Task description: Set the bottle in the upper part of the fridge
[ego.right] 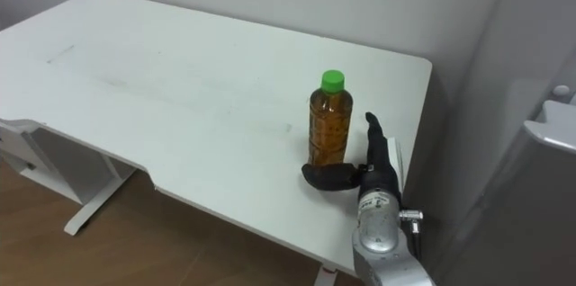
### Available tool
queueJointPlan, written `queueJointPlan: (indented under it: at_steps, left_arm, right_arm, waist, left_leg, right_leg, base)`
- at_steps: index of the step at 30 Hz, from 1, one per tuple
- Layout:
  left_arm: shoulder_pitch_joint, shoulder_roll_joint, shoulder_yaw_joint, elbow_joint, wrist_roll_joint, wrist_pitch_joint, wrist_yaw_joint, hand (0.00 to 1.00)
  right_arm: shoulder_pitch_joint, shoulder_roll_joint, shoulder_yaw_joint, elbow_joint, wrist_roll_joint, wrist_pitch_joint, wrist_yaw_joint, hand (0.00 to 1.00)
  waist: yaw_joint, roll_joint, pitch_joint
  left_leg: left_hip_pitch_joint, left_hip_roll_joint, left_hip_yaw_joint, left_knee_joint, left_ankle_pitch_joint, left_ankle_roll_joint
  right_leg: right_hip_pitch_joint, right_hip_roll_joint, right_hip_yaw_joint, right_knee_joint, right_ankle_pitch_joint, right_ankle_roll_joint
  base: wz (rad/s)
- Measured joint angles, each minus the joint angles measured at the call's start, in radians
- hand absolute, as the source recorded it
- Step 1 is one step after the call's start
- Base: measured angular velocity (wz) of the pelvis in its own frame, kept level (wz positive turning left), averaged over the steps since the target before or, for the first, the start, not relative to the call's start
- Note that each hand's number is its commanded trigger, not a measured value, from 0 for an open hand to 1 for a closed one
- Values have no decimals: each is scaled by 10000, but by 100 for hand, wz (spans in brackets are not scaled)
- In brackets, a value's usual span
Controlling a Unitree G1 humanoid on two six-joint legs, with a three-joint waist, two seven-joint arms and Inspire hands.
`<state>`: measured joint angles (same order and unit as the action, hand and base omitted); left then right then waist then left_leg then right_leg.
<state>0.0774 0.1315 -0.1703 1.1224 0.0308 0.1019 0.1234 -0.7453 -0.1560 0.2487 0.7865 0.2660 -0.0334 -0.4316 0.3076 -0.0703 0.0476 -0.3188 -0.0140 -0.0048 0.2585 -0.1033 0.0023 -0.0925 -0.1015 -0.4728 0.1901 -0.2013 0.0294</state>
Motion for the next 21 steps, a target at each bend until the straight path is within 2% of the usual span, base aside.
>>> queueJointPlan:
  at_steps: [15,18,21]
  left_arm:
    - [33,-11,-308,0,2,13,46,0]
    - [50,-13,-310,2,-1,13,200,0]
    - [58,-21,-310,10,0,14,229,0]
  right_arm:
    - [-185,-99,-166,28,893,-22,204,0]
    - [-237,-105,-198,243,1022,-211,308,0]
    - [-324,-115,-283,319,1234,-212,350,0]
  waist:
    - [14,88,-19]
    - [23,92,-18]
    - [45,127,-15]
  left_leg:
    - [-50,10,11,-1,15,9]
    - [-50,13,12,4,25,9]
    - [-53,18,11,3,27,8]
  right_leg:
    - [-131,-27,4,147,2,-6]
    - [-133,-27,8,152,2,-6]
    - [-141,-25,7,154,6,-11]
  base:
    - [-1]
    - [0]
    - [0]
